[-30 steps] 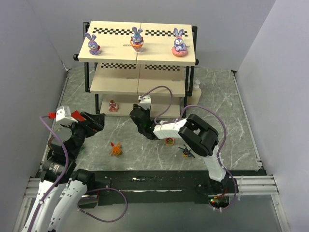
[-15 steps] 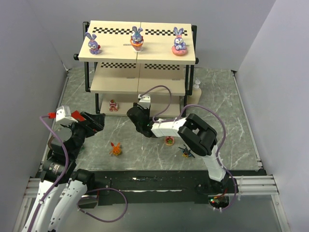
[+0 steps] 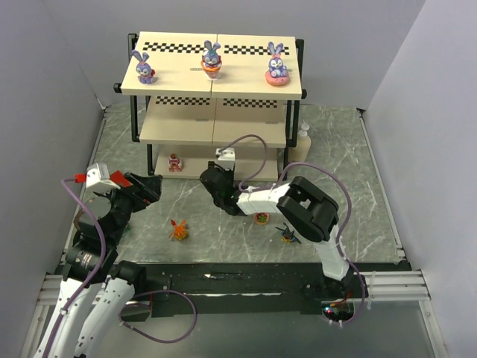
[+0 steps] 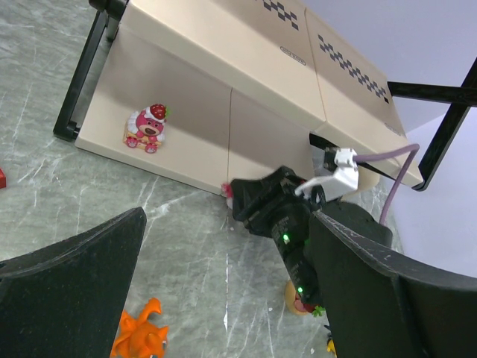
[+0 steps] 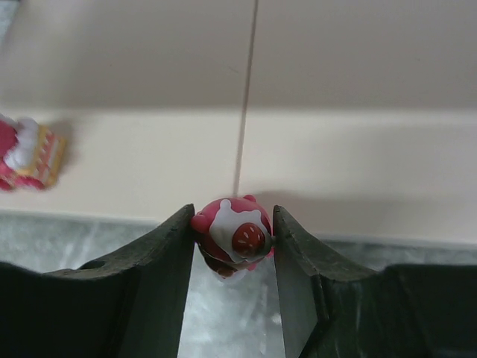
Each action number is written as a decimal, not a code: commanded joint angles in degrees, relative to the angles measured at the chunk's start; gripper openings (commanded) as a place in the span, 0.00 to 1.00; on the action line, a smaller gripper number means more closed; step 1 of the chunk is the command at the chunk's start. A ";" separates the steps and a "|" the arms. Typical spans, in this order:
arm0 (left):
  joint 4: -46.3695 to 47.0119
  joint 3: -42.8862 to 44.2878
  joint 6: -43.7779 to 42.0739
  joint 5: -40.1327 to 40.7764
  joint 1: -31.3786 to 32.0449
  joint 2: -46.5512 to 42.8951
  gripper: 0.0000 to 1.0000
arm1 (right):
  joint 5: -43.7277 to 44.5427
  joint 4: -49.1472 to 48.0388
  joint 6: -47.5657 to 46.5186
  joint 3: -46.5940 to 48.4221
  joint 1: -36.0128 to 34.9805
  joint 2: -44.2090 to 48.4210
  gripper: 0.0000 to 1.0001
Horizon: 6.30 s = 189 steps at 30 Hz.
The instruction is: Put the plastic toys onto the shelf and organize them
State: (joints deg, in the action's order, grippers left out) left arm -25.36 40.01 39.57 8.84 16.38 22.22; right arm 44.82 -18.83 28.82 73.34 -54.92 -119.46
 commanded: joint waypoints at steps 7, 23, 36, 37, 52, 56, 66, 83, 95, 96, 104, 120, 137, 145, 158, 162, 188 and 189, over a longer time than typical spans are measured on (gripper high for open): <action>0.67 0.24 -1.25 -0.49 0.14 -0.69 0.96 | -0.16 3.35 2.72 -7.33 -4.41 9.06 0.14; 0.93 0.16 -1.25 -1.28 0.14 -1.30 0.96 | -8.52 9.69 6.78 -8.22 -4.59 7.66 0.50; 1.20 0.16 -1.52 -2.69 0.14 -1.39 0.96 | -4.39 -3.82 -3.93 -13.22 -6.16 5.12 0.87; 1.20 0.16 -1.52 -2.78 0.14 -1.74 0.96 | -3.52 -4.63 -4.29 -13.40 -6.86 3.81 0.87; 1.72 -0.11 -1.78 -4.36 0.14 -2.53 0.96 | 3.08 -7.01 -0.61 -13.84 -8.98 -3.06 0.70; 1.81 -0.02 -1.78 -4.53 0.14 -2.18 0.96 | 3.52 -7.10 0.18 -13.84 -9.33 -3.85 0.71; -1.17 0.68 -3.10 -7.51 0.14 -3.93 0.96 | 7.38 1.06 7.99 -10.24 -9.60 -5.96 0.78; -2.41 -0.55 -4.42 -11.56 0.14 -7.10 0.96 | 12.75 7.76 18.64 -9.88 -9.60 -10.18 0.73; -2.32 -1.16 -4.06 -11.39 0.14 -9.39 0.96 | 13.19 1.08 12.50 -11.90 -10.04 -11.76 0.56; -2.32 -1.07 -4.06 -11.56 0.14 -9.39 0.96 | 13.19 0.29 11.79 -12.17 -10.12 -11.76 0.49; -2.58 -1.07 -3.89 -10.95 0.14 -9.74 0.96 | 13.46 -8.38 1.87 -13.57 -10.39 -8.87 0.09; -3.02 -0.99 -3.71 -9.98 0.14 -9.65 0.96 | 10.47 -33.02 -20.29 -14.46 -9.95 -2.97 0.00; -3.11 -0.99 -3.62 -9.63 0.14 -9.74 0.96 | 7.83 -34.08 -17.40 -8.83 -5.03 -2.09 0.00; -3.02 -0.99 -3.62 -9.72 0.14 -9.74 0.96 | 7.04 -25.23 -8.70 -5.41 -2.75 -1.57 0.00; -2.94 -1.07 -3.62 -9.98 0.14 -10.18 0.96 | 5.63 -16.08 -2.72 -2.59 -1.34 -1.39 0.00; -2.94 -1.16 -3.54 -9.90 0.23 -10.00 0.96 | 4.84 -11.77 -0.44 -0.92 -0.63 -1.48 0.00; -3.46 -0.63 -3.19 -9.72 0.93 -7.01 0.96 | 2.65 11.79 9.41 12.18 1.65 -4.91 0.00; -3.38 -0.63 -3.27 -9.72 0.93 -7.01 0.96 | 2.30 12.06 9.50 12.18 1.91 -4.99 0.00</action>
State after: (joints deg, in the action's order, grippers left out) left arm -28.84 38.87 36.21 -1.06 17.08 14.55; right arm 47.00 -7.99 36.95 82.43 -54.78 -124.11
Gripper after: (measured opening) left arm 0.966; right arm 0.597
